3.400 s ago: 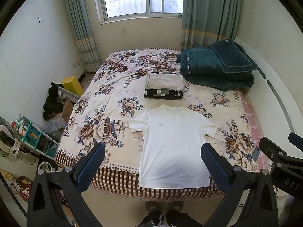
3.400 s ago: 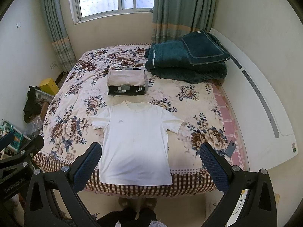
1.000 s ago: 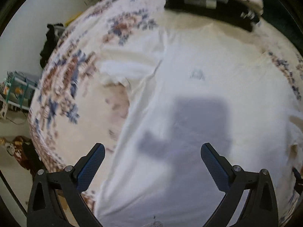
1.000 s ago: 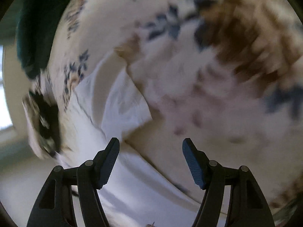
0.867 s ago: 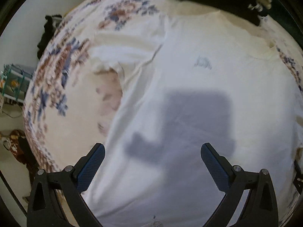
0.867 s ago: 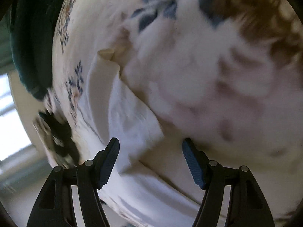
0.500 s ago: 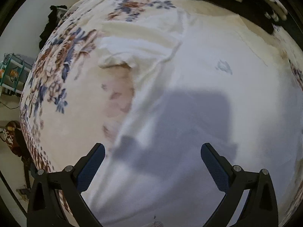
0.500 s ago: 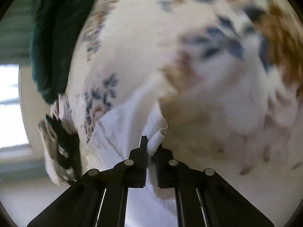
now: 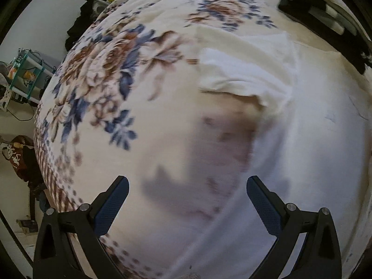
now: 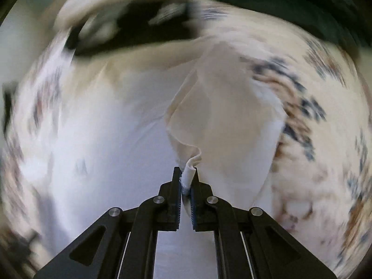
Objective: Fold small clothes
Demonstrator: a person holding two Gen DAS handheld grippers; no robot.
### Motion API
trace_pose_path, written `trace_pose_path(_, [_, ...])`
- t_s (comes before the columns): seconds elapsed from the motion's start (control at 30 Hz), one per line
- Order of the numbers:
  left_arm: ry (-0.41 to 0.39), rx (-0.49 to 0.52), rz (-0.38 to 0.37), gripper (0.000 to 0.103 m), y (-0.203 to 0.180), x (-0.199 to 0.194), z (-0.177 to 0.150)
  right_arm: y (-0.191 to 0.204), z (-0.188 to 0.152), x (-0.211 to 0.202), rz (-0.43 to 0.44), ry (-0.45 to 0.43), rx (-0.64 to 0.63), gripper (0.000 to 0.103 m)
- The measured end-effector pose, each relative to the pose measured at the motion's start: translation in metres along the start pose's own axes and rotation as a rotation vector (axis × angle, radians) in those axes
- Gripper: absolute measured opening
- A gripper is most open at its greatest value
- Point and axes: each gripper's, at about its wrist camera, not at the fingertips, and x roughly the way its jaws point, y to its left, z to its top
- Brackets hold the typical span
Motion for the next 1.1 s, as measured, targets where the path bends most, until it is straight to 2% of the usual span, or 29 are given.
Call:
trace_pose_path(0.03, [0.001, 0.000, 0.002, 0.103, 0.004, 0.002, 0.001, 0.025, -0.006, 0.008, -0.050, -0.002, -0.089, 0.007])
trace_pose_path(0.13, [0.004, -0.001, 0.014, 0.103, 0.018, 0.010, 0.004, 0.061, -0.025, 0.020, -0.128, 0.030, -0.223, 0.007])
trace_pose_path(0.2, [0.013, -0.011, 0.012, 0.103, 0.028, 0.016, 0.007, 0.070, -0.033, 0.023, -0.106, 0.074, -0.256, 0.008])
trace_pose_path(0.23, [0.015, -0.015, 0.013, 0.103, 0.031, 0.018, 0.008, 0.076, -0.040, 0.022, -0.071, 0.103, -0.264, 0.014])
trace_pose_path(0.27, [0.016, -0.017, 0.012, 0.103, 0.033, 0.019, 0.010, 0.080, -0.043, 0.019, 0.000, 0.127, -0.263, 0.019])
trace_pose_path(0.3, [0.015, -0.019, 0.013, 0.103, 0.036, 0.020, 0.012, 0.081, -0.044, 0.015, 0.064, 0.147, -0.259, 0.019])
trace_pose_path(0.33, [0.014, -0.020, 0.015, 0.103, 0.036, 0.019, 0.013, 0.080, -0.048, 0.010, 0.149, 0.178, -0.236, 0.021])
trace_pose_path(0.37, [0.009, -0.022, 0.008, 0.103, 0.036, 0.017, 0.017, 0.073, -0.051, 0.005, 0.204, 0.202, -0.182, 0.028])
trace_pose_path(0.47, [-0.013, 0.018, -0.077, 0.103, 0.017, 0.006, 0.035, 0.022, -0.057, -0.010, 0.254, 0.212, 0.067, 0.033])
trace_pose_path(0.5, [-0.020, 0.036, -0.102, 0.103, 0.008, 0.002, 0.040, -0.011, -0.061, -0.015, 0.253, 0.211, 0.199, 0.034])
trace_pose_path(0.53, [-0.039, 0.072, -0.145, 0.103, -0.007, -0.005, 0.048, -0.037, -0.064, -0.018, 0.232, 0.207, 0.289, 0.036])
trace_pose_path(0.6, [-0.082, 0.159, -0.239, 0.103, -0.045, -0.021, 0.065, -0.085, -0.072, -0.025, 0.172, 0.185, 0.426, 0.048])
trace_pose_path(0.63, [-0.097, 0.212, -0.302, 0.103, -0.071, -0.029, 0.074, -0.108, -0.072, -0.025, 0.154, 0.179, 0.472, 0.054])
trace_pose_path(0.67, [-0.106, 0.249, -0.342, 0.103, -0.089, -0.033, 0.080, -0.128, -0.075, -0.024, 0.137, 0.177, 0.515, 0.055])
trace_pose_path(0.77, [-0.125, 0.387, -0.445, 0.103, -0.161, -0.041, 0.099, -0.190, -0.086, -0.017, 0.130, 0.168, 0.641, 0.055])
trace_pose_path(0.83, [-0.105, 0.465, -0.520, 0.101, -0.211, -0.037, 0.108, -0.222, -0.090, -0.011, 0.159, 0.159, 0.694, 0.055])
trace_pose_path(0.97, [-0.011, 0.559, -0.572, 0.080, -0.288, -0.013, 0.115, -0.268, -0.100, -0.004, 0.205, 0.159, 0.769, 0.055])
trace_pose_path(1.03, [0.009, 0.593, -0.570, 0.077, -0.314, -0.003, 0.112, -0.285, -0.106, -0.002, 0.243, 0.164, 0.794, 0.055])
trace_pose_path(1.07, [0.010, 0.610, -0.557, 0.072, -0.322, 0.001, 0.109, -0.290, -0.108, -0.002, 0.249, 0.167, 0.798, 0.055])
trace_pose_path(1.1, [0.008, 0.638, -0.536, 0.053, -0.335, 0.003, 0.107, -0.295, -0.113, -0.001, 0.260, 0.171, 0.800, 0.055])
